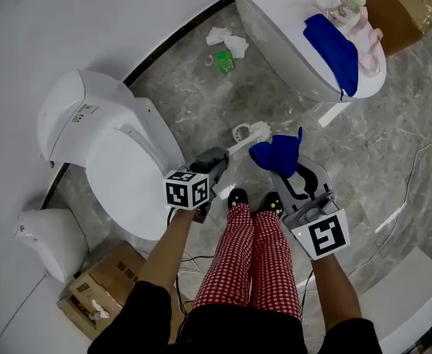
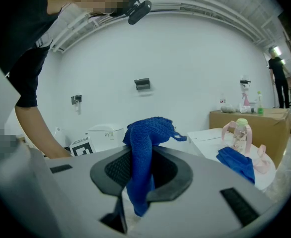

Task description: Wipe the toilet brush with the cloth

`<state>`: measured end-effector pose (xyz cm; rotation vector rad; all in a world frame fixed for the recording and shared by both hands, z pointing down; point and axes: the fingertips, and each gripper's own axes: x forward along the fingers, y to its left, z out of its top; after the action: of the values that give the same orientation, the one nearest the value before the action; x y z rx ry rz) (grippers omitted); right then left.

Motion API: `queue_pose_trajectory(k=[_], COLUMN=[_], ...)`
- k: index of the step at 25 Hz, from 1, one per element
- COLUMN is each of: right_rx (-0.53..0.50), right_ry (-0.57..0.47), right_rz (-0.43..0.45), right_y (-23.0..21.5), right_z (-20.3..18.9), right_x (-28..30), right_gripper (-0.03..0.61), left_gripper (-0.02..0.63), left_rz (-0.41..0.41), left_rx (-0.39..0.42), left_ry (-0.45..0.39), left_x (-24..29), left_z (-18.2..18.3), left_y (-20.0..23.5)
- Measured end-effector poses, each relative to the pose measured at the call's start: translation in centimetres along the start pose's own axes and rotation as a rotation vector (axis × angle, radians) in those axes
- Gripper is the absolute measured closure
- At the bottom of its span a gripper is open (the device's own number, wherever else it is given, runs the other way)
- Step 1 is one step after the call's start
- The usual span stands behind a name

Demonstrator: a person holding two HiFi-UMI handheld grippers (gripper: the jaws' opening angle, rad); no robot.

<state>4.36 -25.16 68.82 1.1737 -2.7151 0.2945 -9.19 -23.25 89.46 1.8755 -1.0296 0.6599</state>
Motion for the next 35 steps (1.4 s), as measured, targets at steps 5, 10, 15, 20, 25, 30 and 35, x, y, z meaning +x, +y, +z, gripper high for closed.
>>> queue_pose_trajectory(k=[5,10,15,20,25,30,35], right_rx=[-0.026,-0.039,-0.047,-0.053,-0.064,-0.074,-0.083], right_ry=[-0.024,-0.033,-0.052,-0.081,-0.106,-0.133,-0.174], right_rz=[-0.005,-0.020,-0.047,-0.058,-0.082,-0.098,-0.113], right_y=[0.4,0.4,0.0,0.3,0.1,0.1,-0.1], right_z=[2.2,3.8,5.2,6.8,8.6,11.0,13.9], right_x=[-0.7,-1.6,-2.3,-3.3,-4.4,-5.6,-6.7], right_gripper=[0.497,0.497,0.497,0.497,0.497,0.497,0.497], left_gripper=[0.449,0.449,0.451,0.449,0.450,0.449,0.449], left_rz=[-0.077,-0.135,-0.206,-0.267,-0.314,-0.331,-0.367], left_rx=[-0.040,-0.057,0.000,0.033,0.060,0.131,0.167], left_ry=[-0.094,-0.178,-0.238,-0.307,-0.363,-0.407,-0.456], left_x=[-2.8,-5.4,-7.7,-10.3,-13.1,-15.7,-18.0], left_z=[2.2,4.2,6.5,8.8,10.9,12.9,15.1], left_y=[-2.6,-5.2,-8.3,-11.2,-13.6,-15.9,-18.3])
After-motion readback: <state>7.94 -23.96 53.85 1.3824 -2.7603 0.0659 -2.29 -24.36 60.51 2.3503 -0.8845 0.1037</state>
